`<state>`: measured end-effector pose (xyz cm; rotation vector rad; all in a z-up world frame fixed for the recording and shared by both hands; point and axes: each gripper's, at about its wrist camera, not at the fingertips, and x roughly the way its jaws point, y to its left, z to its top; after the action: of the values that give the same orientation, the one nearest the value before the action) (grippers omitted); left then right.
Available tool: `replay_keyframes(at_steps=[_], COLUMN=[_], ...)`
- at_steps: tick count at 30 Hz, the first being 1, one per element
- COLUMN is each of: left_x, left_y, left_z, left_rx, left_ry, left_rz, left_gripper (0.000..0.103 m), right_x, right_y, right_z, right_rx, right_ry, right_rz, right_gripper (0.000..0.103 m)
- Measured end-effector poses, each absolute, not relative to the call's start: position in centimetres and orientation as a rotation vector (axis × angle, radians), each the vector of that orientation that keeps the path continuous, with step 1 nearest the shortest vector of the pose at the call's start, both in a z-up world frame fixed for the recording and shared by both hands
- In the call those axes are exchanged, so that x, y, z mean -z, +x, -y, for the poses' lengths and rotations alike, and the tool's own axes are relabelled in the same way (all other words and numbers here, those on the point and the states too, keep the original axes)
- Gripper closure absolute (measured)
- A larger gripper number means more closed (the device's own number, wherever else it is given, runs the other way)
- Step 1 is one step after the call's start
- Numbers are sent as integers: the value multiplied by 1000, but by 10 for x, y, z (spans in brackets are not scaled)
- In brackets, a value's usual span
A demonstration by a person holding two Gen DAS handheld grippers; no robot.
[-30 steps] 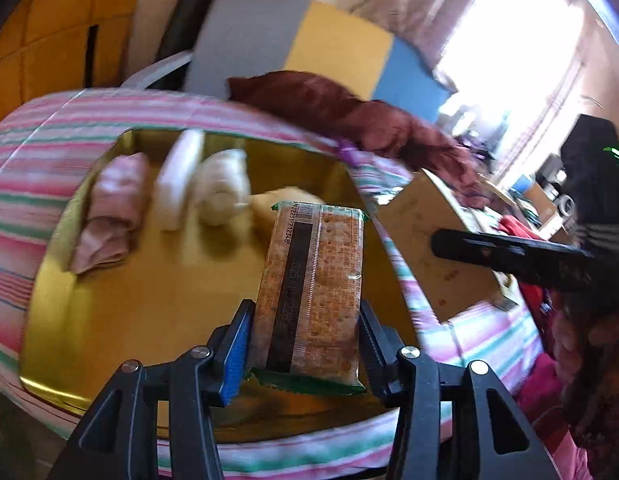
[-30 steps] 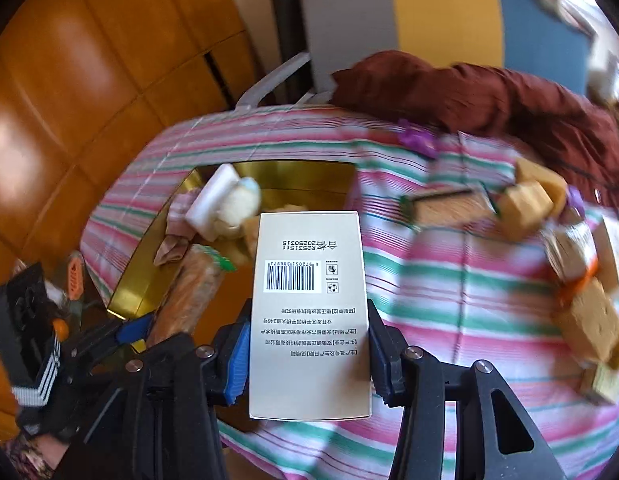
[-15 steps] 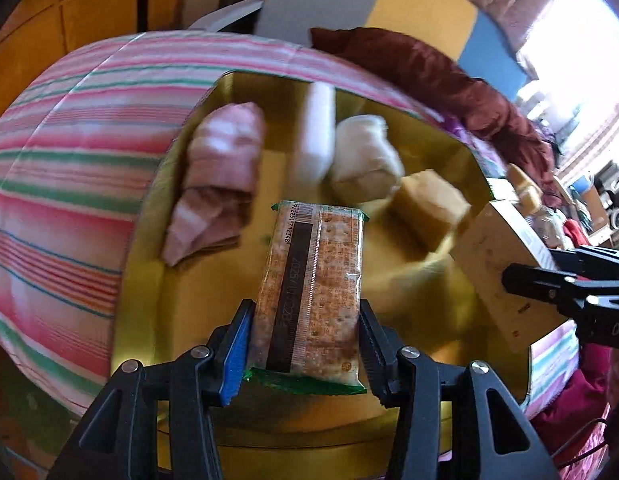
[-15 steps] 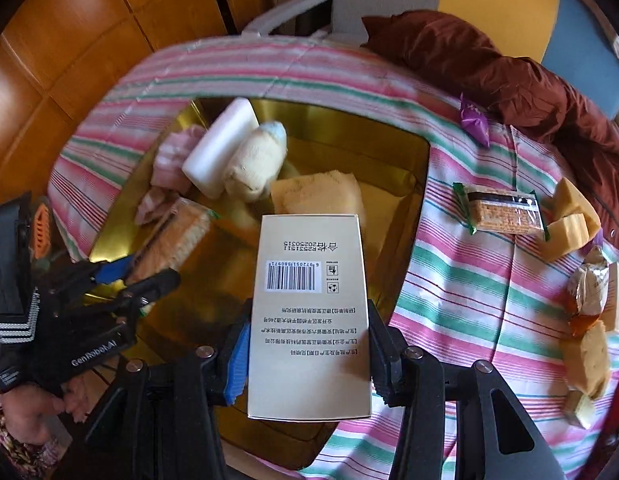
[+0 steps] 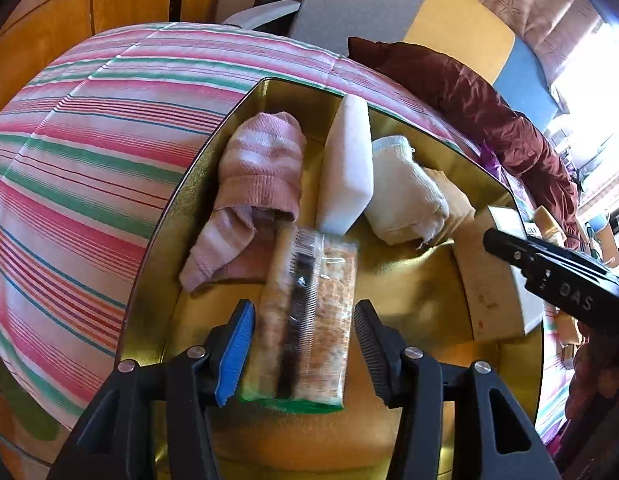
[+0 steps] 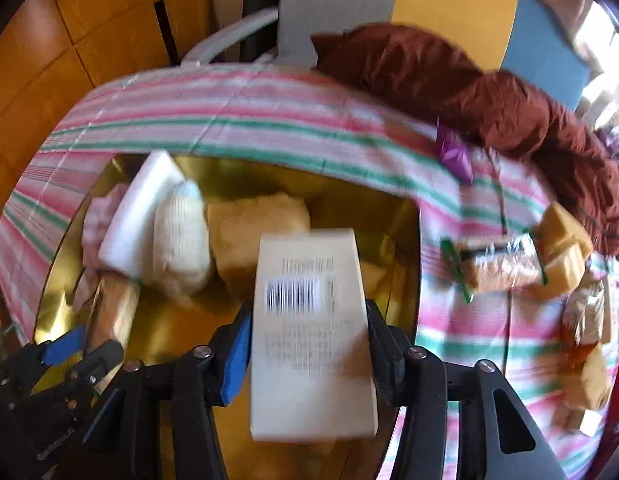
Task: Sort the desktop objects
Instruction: 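Open both tools to drop the cracker pack and box into the tray, then move both tools back toward the sponges and yellow sock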
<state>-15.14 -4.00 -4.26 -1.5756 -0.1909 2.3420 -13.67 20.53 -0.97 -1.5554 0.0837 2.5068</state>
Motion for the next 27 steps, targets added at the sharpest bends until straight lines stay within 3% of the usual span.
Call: replay_keyframes(at_steps=[2, 10, 21, 27], left_x=[39, 13, 5, -5], left_y=[-149, -127, -91, -69], left_z=[42, 49, 36, 12], left_rx=[-2359, -2517, -2440, -2346], left_ry=[-1563, -1457, -1387, -1311], left_rz=[199, 224, 284, 317], left_gripper=[49, 48, 48, 39], right_x=[3, -30, -32, -31], right_y=[-134, -104, -60, -33], right_z=[-203, -204, -221, -243], right_rx=[-2551, -2735, -2763, -2744], right_ry=[-1486, -1310, -1260, -1234], right_rz=[-30, -70, -185, -202], right_gripper=[30, 27, 27, 27])
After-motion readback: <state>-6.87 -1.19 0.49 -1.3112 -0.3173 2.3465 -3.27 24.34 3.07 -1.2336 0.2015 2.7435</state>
